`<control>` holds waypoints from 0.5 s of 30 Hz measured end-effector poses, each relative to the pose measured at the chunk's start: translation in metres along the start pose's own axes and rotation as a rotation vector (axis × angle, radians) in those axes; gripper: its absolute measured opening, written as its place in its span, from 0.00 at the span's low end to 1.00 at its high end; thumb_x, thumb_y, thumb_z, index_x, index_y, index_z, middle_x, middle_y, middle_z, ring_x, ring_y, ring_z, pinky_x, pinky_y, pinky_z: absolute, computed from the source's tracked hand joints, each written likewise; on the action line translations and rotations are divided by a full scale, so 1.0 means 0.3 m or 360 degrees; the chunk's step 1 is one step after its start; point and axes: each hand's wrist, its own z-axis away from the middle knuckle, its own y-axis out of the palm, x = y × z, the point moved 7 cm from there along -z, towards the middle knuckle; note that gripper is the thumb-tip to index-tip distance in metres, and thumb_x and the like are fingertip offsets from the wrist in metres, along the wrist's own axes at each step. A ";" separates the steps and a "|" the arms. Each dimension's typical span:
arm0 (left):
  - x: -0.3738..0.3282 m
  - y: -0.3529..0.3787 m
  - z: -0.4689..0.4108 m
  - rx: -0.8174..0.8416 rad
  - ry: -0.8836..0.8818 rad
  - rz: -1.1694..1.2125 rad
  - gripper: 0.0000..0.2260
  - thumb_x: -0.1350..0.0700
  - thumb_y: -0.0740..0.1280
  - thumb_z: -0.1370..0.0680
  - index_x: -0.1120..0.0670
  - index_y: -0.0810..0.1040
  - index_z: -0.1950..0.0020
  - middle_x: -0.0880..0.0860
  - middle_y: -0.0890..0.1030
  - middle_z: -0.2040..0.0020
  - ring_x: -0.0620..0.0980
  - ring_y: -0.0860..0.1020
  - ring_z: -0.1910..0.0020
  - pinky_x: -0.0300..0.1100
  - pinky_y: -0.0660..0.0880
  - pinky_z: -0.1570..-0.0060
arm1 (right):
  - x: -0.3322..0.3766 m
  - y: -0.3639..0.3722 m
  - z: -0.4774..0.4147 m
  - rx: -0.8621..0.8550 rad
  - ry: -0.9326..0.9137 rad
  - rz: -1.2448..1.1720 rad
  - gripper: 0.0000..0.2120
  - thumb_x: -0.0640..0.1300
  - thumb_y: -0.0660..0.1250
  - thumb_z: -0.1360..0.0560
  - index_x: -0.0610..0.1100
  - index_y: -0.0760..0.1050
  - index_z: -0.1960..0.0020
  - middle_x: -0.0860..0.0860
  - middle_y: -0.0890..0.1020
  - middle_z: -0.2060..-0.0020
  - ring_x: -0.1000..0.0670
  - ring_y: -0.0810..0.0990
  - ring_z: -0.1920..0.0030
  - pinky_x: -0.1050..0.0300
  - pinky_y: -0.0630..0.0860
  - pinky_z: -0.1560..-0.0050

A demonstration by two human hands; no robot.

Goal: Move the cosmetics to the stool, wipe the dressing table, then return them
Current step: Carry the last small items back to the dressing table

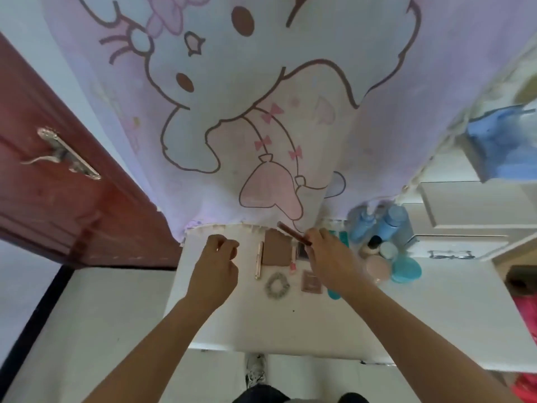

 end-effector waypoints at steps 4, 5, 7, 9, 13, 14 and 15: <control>0.161 0.139 -0.099 0.0234 -0.0108 0.0035 0.15 0.70 0.66 0.29 0.59 0.78 0.44 0.55 0.72 0.46 0.55 0.77 0.59 0.49 0.77 0.59 | 0.023 0.196 -0.092 0.0198 0.0175 -0.0099 0.10 0.47 0.59 0.19 0.47 0.68 0.39 0.48 0.75 0.44 0.44 0.80 0.51 0.46 0.80 0.55; 0.190 0.177 -0.110 0.0305 -0.0127 0.0035 0.15 0.68 0.66 0.28 0.58 0.78 0.43 0.54 0.72 0.45 0.55 0.77 0.58 0.49 0.77 0.57 | 0.022 0.239 -0.089 0.0240 0.0236 -0.0149 0.10 0.47 0.59 0.19 0.47 0.68 0.39 0.48 0.76 0.44 0.43 0.80 0.51 0.47 0.79 0.55; 0.247 0.269 -0.140 0.0454 -0.0110 0.0026 0.14 0.65 0.66 0.27 0.57 0.77 0.42 0.52 0.72 0.45 0.53 0.78 0.56 0.47 0.77 0.54 | 0.001 0.331 -0.091 0.0321 0.0396 -0.0185 0.10 0.47 0.59 0.19 0.46 0.70 0.39 0.47 0.76 0.44 0.43 0.80 0.51 0.50 0.77 0.57; 0.290 0.353 -0.176 0.0571 -0.0058 -0.0012 0.15 0.64 0.65 0.26 0.56 0.75 0.40 0.52 0.73 0.46 0.53 0.77 0.54 0.45 0.76 0.55 | -0.036 0.402 -0.088 0.0358 0.0590 -0.0196 0.09 0.47 0.60 0.19 0.45 0.70 0.41 0.48 0.76 0.47 0.45 0.79 0.54 0.54 0.73 0.60; 0.347 0.473 -0.240 0.0731 0.0037 -0.0215 0.15 0.59 0.64 0.25 0.54 0.70 0.39 0.53 0.75 0.47 0.53 0.75 0.52 0.42 0.70 0.60 | -0.107 0.506 -0.064 0.0392 0.0915 -0.0200 0.02 0.43 0.60 0.21 0.45 0.68 0.52 0.48 0.77 0.55 0.49 0.74 0.62 0.57 0.67 0.67; 0.354 0.493 -0.249 0.0749 0.0068 -0.0260 0.13 0.59 0.64 0.25 0.55 0.70 0.41 0.53 0.76 0.49 0.53 0.75 0.53 0.42 0.69 0.61 | -0.119 0.527 -0.057 0.0395 0.0983 -0.0226 0.03 0.43 0.60 0.21 0.44 0.69 0.53 0.47 0.78 0.56 0.49 0.74 0.63 0.56 0.68 0.67; 0.358 0.506 -0.255 0.0746 0.0102 -0.0292 0.12 0.59 0.64 0.25 0.55 0.69 0.42 0.54 0.76 0.50 0.53 0.75 0.54 0.43 0.69 0.62 | -0.124 0.540 -0.055 0.0386 0.1023 -0.0258 0.04 0.44 0.59 0.21 0.44 0.69 0.53 0.47 0.78 0.57 0.48 0.75 0.62 0.54 0.71 0.66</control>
